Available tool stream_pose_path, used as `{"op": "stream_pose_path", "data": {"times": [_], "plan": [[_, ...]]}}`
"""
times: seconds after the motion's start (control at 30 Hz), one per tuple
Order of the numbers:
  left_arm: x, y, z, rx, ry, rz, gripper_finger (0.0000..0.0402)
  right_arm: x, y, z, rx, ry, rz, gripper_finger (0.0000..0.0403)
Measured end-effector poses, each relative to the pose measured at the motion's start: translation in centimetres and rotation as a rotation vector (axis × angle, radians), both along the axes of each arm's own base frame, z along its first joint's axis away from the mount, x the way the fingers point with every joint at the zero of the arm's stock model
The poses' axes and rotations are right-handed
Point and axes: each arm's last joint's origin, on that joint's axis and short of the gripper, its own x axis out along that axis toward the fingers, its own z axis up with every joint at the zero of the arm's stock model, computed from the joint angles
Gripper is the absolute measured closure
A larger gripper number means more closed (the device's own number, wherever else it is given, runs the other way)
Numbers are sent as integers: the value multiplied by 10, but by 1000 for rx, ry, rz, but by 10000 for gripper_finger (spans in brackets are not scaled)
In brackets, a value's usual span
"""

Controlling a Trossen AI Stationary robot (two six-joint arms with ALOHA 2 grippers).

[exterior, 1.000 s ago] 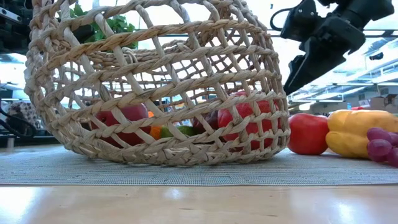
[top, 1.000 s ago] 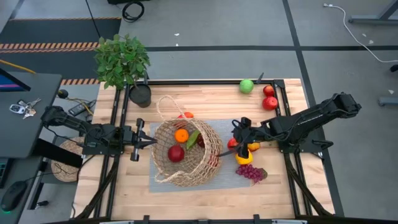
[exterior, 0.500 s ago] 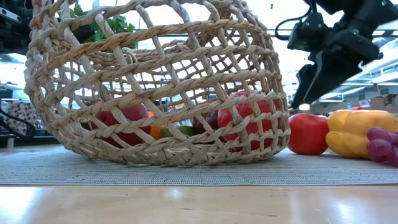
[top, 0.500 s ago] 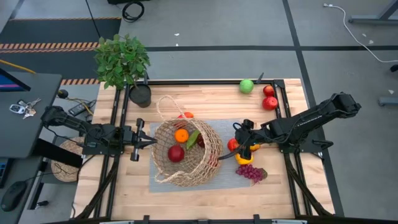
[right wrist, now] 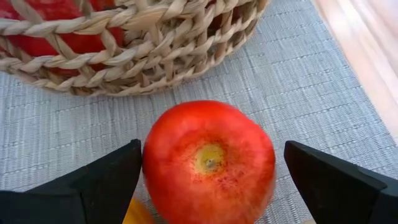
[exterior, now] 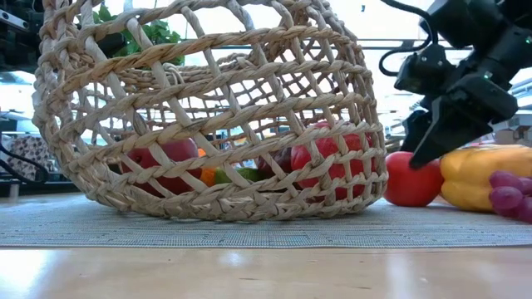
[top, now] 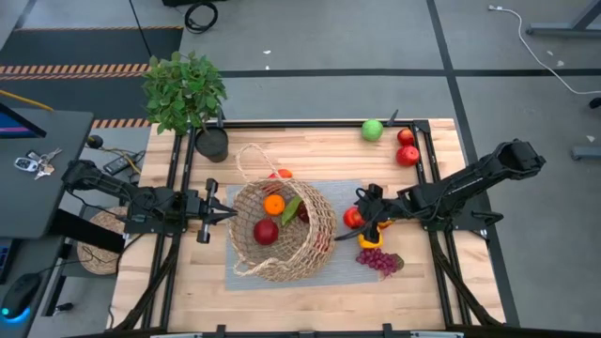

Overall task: Build produce basket
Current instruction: Put the red apple into the brown woven basket

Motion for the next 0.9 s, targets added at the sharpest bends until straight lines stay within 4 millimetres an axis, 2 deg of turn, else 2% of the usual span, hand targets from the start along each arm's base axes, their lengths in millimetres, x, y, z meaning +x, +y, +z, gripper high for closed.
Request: {"op": "stream_pose_path", "data": {"times": [0.13, 0.4, 0.57, 0.9], "plan": [[0, 0, 0, 0, 0, 0, 373, 0, -3, 0, -9, 4, 1, 19], [0, 0, 0, 0, 0, 0, 366, 0, -4, -1, -16, 15, 17, 69], [0, 0, 0, 0, 0, 0, 369, 1, -4, 0, -14, 16, 19, 78], [0, 0, 0, 0, 0, 0, 369, 18, -16, 28, -66, -23, -8, 78]]}}
